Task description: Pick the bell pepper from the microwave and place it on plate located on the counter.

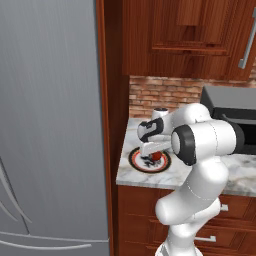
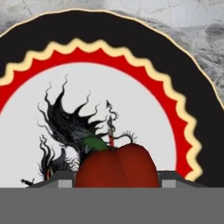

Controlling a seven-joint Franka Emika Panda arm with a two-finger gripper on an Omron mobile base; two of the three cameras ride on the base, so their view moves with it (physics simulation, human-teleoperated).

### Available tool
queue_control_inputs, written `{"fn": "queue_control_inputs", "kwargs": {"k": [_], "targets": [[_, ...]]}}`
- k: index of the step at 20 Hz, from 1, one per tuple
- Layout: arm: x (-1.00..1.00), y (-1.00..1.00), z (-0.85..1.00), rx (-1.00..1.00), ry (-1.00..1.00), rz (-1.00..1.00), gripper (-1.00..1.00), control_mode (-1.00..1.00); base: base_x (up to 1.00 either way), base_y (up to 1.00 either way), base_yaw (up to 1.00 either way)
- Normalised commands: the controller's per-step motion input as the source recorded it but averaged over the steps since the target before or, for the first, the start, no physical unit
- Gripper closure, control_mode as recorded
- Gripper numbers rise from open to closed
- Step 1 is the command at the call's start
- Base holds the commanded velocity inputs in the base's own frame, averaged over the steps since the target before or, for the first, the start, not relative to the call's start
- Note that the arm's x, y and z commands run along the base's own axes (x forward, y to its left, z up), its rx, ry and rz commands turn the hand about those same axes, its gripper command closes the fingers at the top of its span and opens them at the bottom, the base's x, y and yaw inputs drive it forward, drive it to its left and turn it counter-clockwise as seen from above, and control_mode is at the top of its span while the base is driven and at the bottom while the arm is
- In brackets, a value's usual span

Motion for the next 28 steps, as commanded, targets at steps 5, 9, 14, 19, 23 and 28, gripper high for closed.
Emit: {"fn": "queue_control_inputs", "kwargs": {"k": [5, 9, 14, 19, 23, 28], "targets": [[0.01, 0.0, 0.0, 0.0, 0.0, 0.0, -1.0, -1.0, 0.0, 0.0, 0.0], [0.0, 0.0, 0.0, 0.0, 0.0, 0.0, -1.0, -1.0, 0.0, 0.0, 0.0], [0.0, 0.0, 0.1, 0.0, -0.01, 0.0, -1.0, -1.0, 0.0, 0.0, 0.0], [-0.15, -0.07, 0.53, 0.0, -0.09, 0.0, -1.0, -1.0, 0.0, 0.0, 0.0], [-0.62, -0.14, 0.56, 0.0, -0.11, 0.0, -1.0, -1.0, 0.0, 0.0, 0.0], [-0.98, -0.37, 0.55, 0.0, -0.13, 0.0, -1.0, -1.0, 0.0, 0.0, 0.0]]}}
